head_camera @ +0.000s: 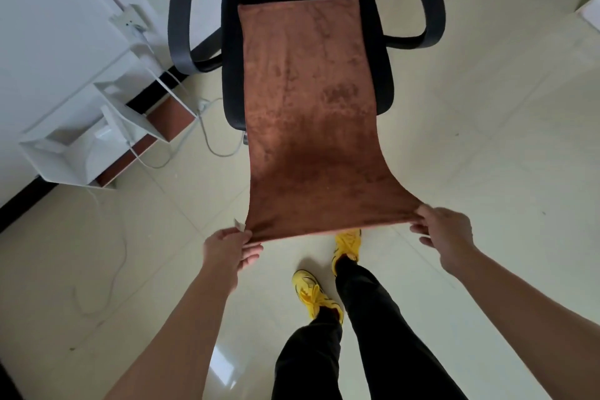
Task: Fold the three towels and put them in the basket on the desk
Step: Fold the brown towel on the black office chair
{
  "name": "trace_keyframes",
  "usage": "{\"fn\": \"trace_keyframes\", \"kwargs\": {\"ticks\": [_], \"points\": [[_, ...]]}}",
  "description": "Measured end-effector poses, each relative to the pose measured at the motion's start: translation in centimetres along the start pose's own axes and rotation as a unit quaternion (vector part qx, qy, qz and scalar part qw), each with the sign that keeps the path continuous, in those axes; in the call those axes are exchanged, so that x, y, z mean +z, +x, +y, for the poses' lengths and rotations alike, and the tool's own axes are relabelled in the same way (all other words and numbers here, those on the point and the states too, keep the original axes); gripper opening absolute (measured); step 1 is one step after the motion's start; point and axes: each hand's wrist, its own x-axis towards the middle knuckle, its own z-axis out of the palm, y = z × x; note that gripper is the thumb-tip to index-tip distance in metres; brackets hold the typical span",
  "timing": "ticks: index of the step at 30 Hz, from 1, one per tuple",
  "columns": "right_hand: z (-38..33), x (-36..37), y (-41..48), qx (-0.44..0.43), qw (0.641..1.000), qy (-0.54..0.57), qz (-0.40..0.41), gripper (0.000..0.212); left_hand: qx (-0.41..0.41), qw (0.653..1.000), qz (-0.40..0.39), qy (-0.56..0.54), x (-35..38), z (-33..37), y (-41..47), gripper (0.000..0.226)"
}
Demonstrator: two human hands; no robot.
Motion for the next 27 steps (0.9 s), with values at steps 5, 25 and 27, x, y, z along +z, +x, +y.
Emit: {"fn": "trace_keyframes", "kwargs": {"ticks": [5, 25, 27], "points": [[-8.4, 1.9, 2.1, -0.047, 0.994, 0.102, -0.011, 0.008, 0.12, 0.991, -0.001, -0.065, 2.3, 8.5, -0.2, 0.02], [-37.3, 13.5, 20.8, -0.106, 0.98, 0.042, -0.16, 0.013, 0.237, 0.966, 0.006, 0.108, 15.1, 38.5, 13.8, 0.031], [-38.2, 14.9, 23.2, -0.097, 0.988, -0.004, -0.118, 0.018, 0.276, 0.933, 0.054, 0.223, 16.2, 39.4, 15.1, 0.021]]}}
